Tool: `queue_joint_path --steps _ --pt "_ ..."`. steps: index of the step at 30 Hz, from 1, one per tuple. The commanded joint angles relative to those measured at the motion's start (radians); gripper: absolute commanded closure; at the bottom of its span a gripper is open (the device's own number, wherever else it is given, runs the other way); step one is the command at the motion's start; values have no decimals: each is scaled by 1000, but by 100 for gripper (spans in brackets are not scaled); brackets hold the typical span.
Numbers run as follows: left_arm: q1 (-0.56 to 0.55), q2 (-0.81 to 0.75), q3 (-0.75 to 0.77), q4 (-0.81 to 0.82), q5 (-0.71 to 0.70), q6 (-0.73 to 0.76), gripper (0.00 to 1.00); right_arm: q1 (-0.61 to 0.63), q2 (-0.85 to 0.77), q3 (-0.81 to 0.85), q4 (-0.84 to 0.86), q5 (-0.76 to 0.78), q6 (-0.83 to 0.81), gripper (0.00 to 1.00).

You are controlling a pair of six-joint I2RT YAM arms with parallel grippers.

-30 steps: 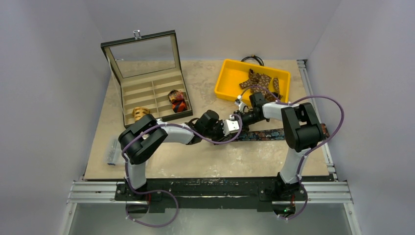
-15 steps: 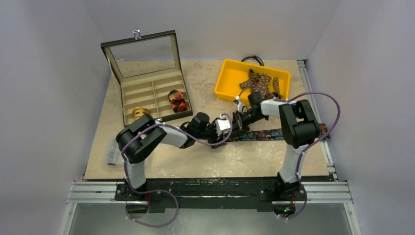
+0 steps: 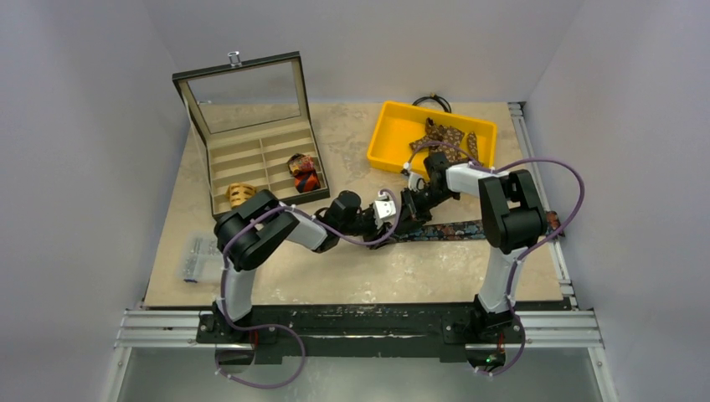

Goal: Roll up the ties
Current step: Roll the tie at the center of the board.

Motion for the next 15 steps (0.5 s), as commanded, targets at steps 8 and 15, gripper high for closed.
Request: queue_joint_path --steps 8,15 --pt "-4 -91 -46 -295 -95 129 78 43 84 -1 141 156 -32 100" --pt "-4 -159 -16 -587 -201 212 82 100 124 124 193 50 2 97"
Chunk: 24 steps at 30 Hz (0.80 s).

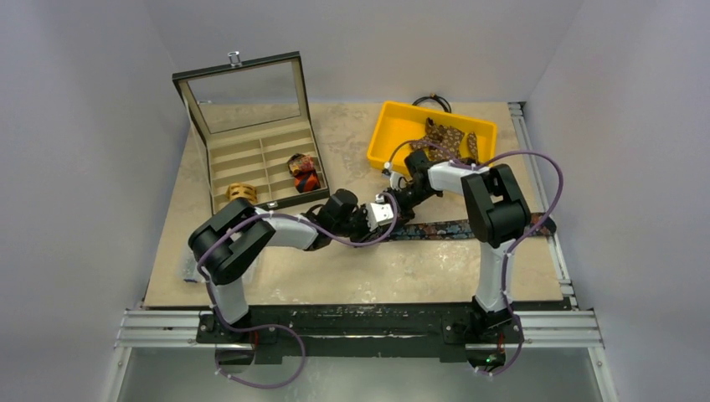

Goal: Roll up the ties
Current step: Roll the tie at the center of the board.

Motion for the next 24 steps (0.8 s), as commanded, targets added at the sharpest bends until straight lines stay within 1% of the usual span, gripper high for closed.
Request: queue_joint_path --steps 1,4,8,10,12,13,15,18,20,24 --pt "-4 -5 13 -306 -82 80 82 5 28 61 134 111 -18 94" --pt "-8 1 35 -344 -95 82 84 -31 -33 56 73 95 -29 83" --pt "-15 15 46 -362 -115 103 85 -82 -138 -20 33 3 -9 62" --pt "-22 20 52 -373 -119 112 85 -84 -181 -63 40 -27 20 55" --pt "-34 22 52 -376 -131 124 84 -83 -212 -110 95 -72 91 46" --pt "-40 23 51 -375 -136 129 84 -81 -218 -128 129 -93 131 43" --pt "-47 26 54 -379 -143 136 82 -65 -217 -147 175 -115 185 41" --pt "-48 27 54 -382 -145 155 81 -50 -201 -159 210 -119 208 44" --pt "-50 28 55 -384 -144 162 81 -44 -178 -152 225 -121 210 47" --pt "-57 30 56 -387 -144 173 81 -36 -142 -123 240 -119 205 56"
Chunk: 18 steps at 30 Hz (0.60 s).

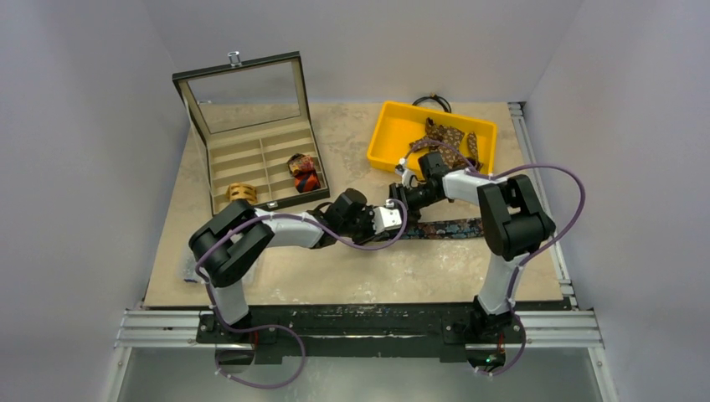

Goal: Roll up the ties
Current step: Roll the tie at the center of the board.

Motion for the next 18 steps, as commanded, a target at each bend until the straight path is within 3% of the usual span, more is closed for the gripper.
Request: queue_joint_path --steps 1,6,10,11,16,18 --pt "-20 50 -27 -180 -30 39 81 10 25 29 58 -31 27 58" --pt "-22 62 -20 -185 -21 42 80 32 33 12 61 -44 6 60" --pt "-20 65 -14 -187 -14 34 76 32 43 -7 53 -41 -25 92" --pt "-18 60 -17 -181 -6 24 72 32 46 -9 44 -35 -39 100" --pt "67 -22 -69 -51 178 -40 46 24 67 -27 19 36 -106 100" --pt "103 -53 -70 -7 269 -57 27 20 83 -31 21 59 -122 100"
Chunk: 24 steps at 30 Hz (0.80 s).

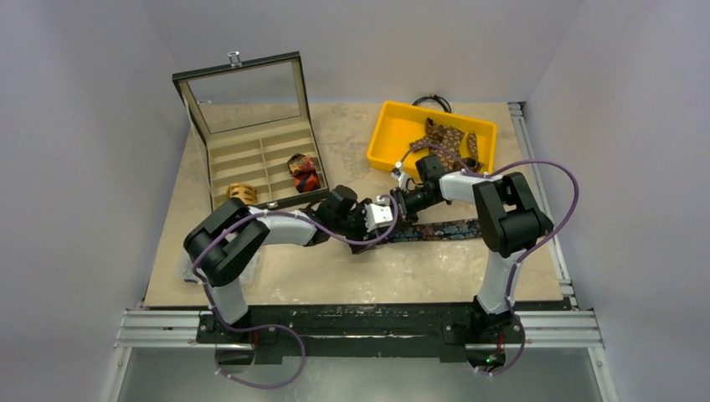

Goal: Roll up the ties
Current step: Roll the tie at the center of the board.

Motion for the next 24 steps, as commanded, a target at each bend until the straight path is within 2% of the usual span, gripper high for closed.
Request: queue_joint_path --steps 1,6,9,15,19,21,24 --pt "72 -56 -53 -4 219 -49 20 0 43 -29 0 116 -88 100" --pt "76 -70 -64 70 285 -19 18 -8 53 -38 0 153 -107 100" --pt "71 -21 -47 91 302 -50 21 -9 27 -54 10 177 -110 100" --pt "36 70 -12 169 238 -188 27 -7 -19 -92 26 225 -110 100" --pt "22 110 -8 200 185 -195 28 -7 -16 -95 29 236 -119 100" --pt "18 122 -13 207 194 -171 34 -6 -7 -89 31 236 -124 100" --pt "4 116 -23 165 175 -102 50 -7 5 -66 22 227 -128 100"
